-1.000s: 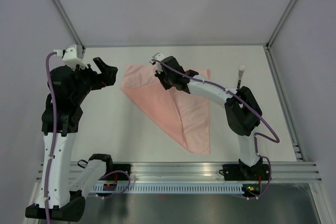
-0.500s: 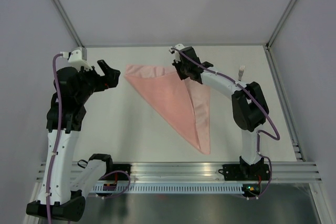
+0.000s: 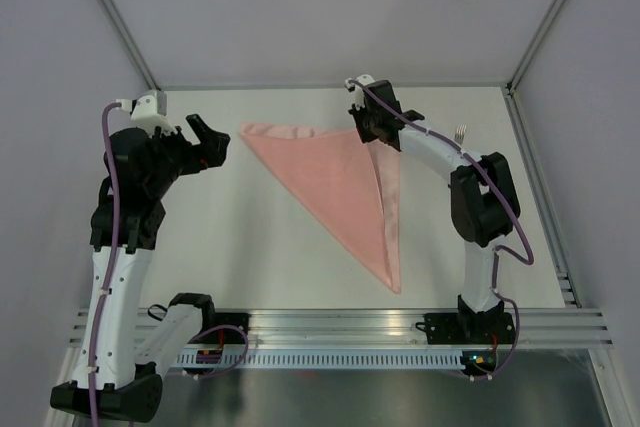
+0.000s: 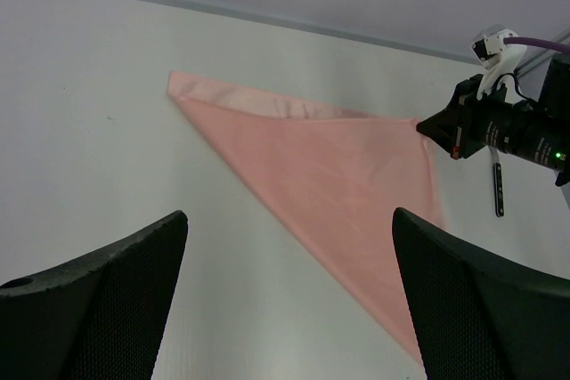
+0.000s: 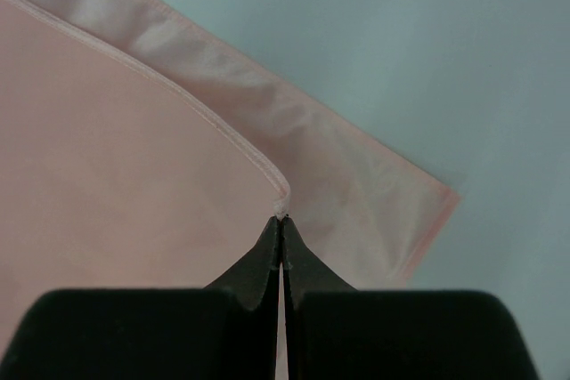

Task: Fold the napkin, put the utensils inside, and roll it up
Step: Fold the napkin at the center of the board.

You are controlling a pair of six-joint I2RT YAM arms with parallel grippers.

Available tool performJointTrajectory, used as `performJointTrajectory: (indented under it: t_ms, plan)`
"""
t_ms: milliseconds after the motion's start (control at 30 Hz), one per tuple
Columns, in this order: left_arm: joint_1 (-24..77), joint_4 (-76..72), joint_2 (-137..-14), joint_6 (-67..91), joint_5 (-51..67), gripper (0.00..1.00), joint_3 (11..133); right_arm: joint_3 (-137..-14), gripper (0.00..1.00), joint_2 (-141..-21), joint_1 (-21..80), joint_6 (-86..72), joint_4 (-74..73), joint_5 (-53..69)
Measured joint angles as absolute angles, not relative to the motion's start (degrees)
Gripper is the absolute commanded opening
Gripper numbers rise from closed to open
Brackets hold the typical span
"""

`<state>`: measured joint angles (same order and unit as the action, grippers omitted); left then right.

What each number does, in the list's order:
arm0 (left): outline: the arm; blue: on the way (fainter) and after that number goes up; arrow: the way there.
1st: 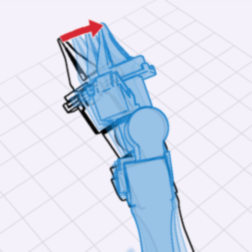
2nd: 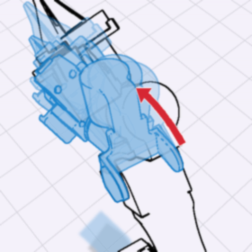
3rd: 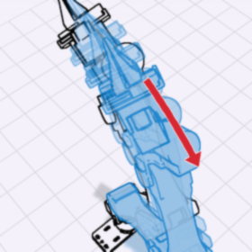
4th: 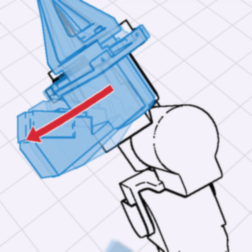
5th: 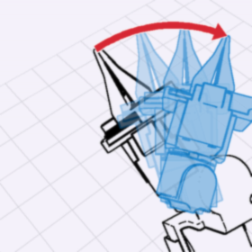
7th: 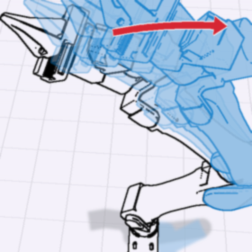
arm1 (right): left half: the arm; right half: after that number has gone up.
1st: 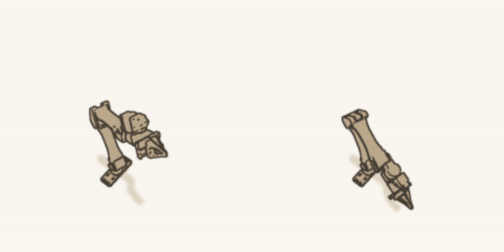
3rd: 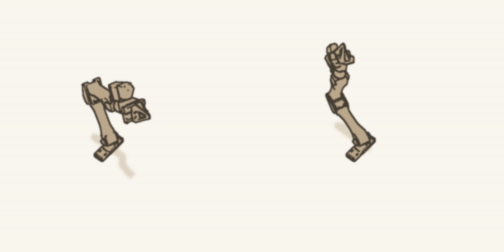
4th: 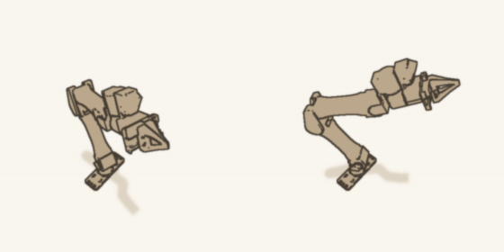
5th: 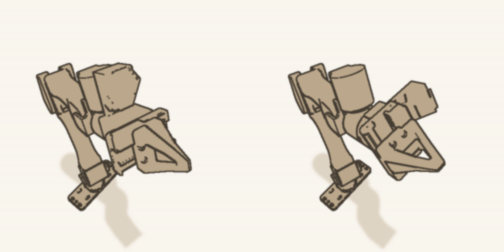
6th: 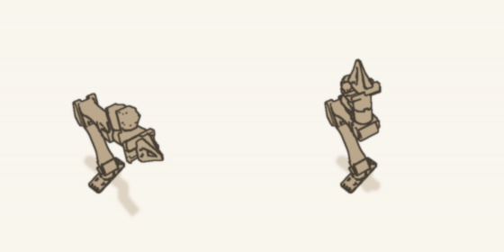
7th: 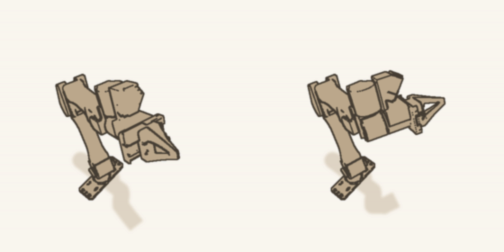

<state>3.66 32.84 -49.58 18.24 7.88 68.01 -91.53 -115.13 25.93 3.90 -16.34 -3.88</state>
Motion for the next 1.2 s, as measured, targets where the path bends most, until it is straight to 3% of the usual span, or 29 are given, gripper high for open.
performJointTrajectory:
  t_ms: [1200]
  plan:
    - [3.7, 31.5, -49.7, 18.3, 8.1, 1.00, 65.6, -91.0, 0.00, -115.4, 16.8, 3.0, -14.6, -3.4]
